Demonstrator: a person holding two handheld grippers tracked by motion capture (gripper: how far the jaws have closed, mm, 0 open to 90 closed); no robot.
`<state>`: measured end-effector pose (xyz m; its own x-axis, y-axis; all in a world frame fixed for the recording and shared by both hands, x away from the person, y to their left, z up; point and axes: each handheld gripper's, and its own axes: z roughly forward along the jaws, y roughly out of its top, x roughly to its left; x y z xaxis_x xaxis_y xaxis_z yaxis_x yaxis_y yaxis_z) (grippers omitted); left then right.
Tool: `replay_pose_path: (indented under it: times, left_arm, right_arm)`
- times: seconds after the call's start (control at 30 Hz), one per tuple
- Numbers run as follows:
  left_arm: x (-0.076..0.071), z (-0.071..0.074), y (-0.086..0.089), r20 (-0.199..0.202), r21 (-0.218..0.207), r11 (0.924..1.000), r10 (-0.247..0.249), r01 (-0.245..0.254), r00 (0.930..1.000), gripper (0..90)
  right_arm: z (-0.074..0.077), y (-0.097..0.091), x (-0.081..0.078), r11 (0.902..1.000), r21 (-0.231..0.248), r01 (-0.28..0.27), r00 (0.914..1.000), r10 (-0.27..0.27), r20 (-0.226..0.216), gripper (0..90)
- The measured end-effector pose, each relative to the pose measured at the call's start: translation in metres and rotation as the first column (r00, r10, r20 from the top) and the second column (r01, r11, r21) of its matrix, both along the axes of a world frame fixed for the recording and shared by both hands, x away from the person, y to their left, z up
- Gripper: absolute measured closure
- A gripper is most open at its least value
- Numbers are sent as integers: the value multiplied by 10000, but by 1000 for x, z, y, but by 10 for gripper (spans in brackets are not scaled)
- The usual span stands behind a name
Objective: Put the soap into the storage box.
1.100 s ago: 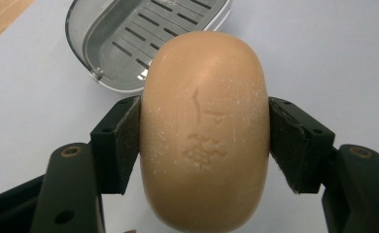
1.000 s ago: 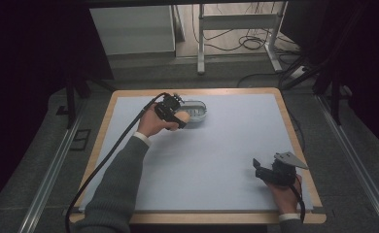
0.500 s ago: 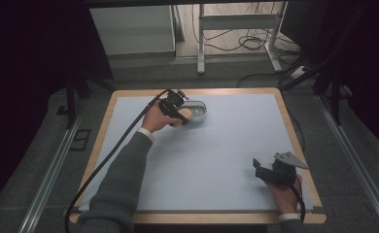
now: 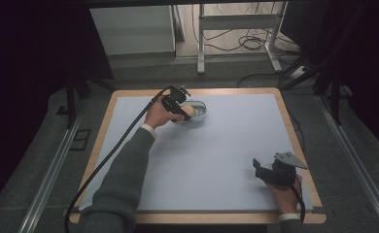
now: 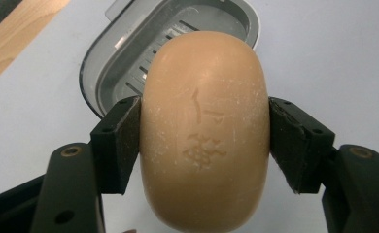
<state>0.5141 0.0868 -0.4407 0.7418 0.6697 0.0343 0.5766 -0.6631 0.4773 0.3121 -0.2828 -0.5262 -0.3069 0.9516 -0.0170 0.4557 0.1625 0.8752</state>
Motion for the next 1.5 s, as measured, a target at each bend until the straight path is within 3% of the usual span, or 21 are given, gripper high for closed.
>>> replay_pose_path:
  times: [0.13, 0.57, 0.93, 1.17, 1.3, 1.4, 1.5]
  left_arm:
    - [6, 0, -1, 27, -143, 9999, -34, 34, 10000, 328]
    - [26, 0, -11, -3, 137, 9997, -211, 211, 9998, 328]
    - [39, -11, -22, -223, 136, 9993, -355, 358, 9991, 327]
    - [39, -18, -24, -321, 366, 9982, -470, 482, 9984, 325]
    - [36, -17, -23, -345, -83, 9990, -450, 447, 9984, 306]
    - [32, -12, -21, -290, 18, 9989, -464, 465, 9985, 280]
    - [24, -9, -17, -151, -179, 9990, -403, 400, 9991, 268]
  right_arm:
    - [0, 0, 0, 10000, 21, -12, 10000, 12, -7, 109]
    - [0, 0, 0, 10000, 14, -23, 10000, 23, 23, 109]
    - [0, 0, 0, 10000, 19, -33, 10000, 33, -12, 109]
    - [0, 0, 0, 10000, 2, -21, 10000, 21, 12, 109]
    - [0, 0, 0, 10000, -2, -18, 10000, 18, -1, 109]
    - [0, 1, 0, 10000, -27, -26, 10000, 26, -8, 109]
    - [0, 1, 0, 10000, -45, -41, 10000, 41, -17, 109]
